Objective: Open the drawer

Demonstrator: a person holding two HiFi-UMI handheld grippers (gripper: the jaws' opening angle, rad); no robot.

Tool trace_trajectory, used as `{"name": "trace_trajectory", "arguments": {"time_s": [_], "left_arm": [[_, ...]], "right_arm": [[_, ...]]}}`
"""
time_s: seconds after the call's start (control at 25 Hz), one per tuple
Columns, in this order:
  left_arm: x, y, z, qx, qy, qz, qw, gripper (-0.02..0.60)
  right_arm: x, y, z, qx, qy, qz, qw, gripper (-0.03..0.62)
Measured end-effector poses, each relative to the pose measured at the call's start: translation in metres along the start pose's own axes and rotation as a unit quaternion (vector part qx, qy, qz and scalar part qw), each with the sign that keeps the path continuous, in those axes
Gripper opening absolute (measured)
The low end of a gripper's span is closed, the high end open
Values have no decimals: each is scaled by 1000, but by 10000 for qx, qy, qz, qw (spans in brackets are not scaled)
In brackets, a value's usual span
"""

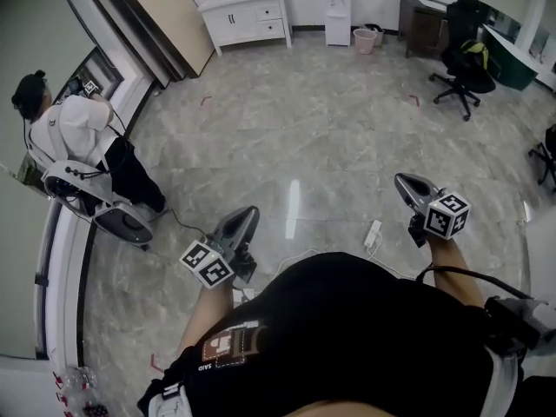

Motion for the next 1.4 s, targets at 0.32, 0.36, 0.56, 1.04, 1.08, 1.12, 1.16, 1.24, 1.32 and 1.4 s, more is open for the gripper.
{"name": "trace_trajectory", "arguments": {"time_s": [0.32,0.36,0.56,1.04,1.08,1.12,1.16,1.24,1.32,1.4], "left_arm": [[-1,-68,135,101,310,232,9992,-5],[-2,-72,150,115,329,250,9991,-5],[1,-89,202,44,266,233,9994,-5],[66,-87,261,-37,-187,209,9996,-5],[76,-85,269,-21,-244,144,9996,-5],[88,-84,278,-3,-305,86,9995,-5],[103,-86,284,4,-368,42,9993,-5],[136,-91,290,-33,-445,-21,9990,-4],[168,-94,296,-6,-433,-62,9990,-3],[198,-102,302,21,-516,-124,9986,-5]], "right_arm": [[137,-43,27,-80,143,-141,9998,-3],[151,-44,30,-79,140,-135,9998,-3],[197,-45,27,7,180,10,9998,-2],[289,-67,-66,145,-260,84,9995,-2],[300,-70,-81,131,-338,102,9993,-2],[311,-75,-97,120,-404,127,9990,-3],[321,-81,-112,110,-461,159,9988,-3],[340,-98,-142,50,-575,200,9981,-3],[354,-117,-169,-30,-699,180,9974,-3],[365,-134,-196,-62,-793,156,9967,-2]]}}
Point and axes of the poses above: the fingertips, and each gripper's own axes: x forward along the fingers, z to its left, y out of its underside, the point moved 4 cm from there along -x, backward along the fingers, and after that the axes turned 1 degree about x, right-handed, at the moved point
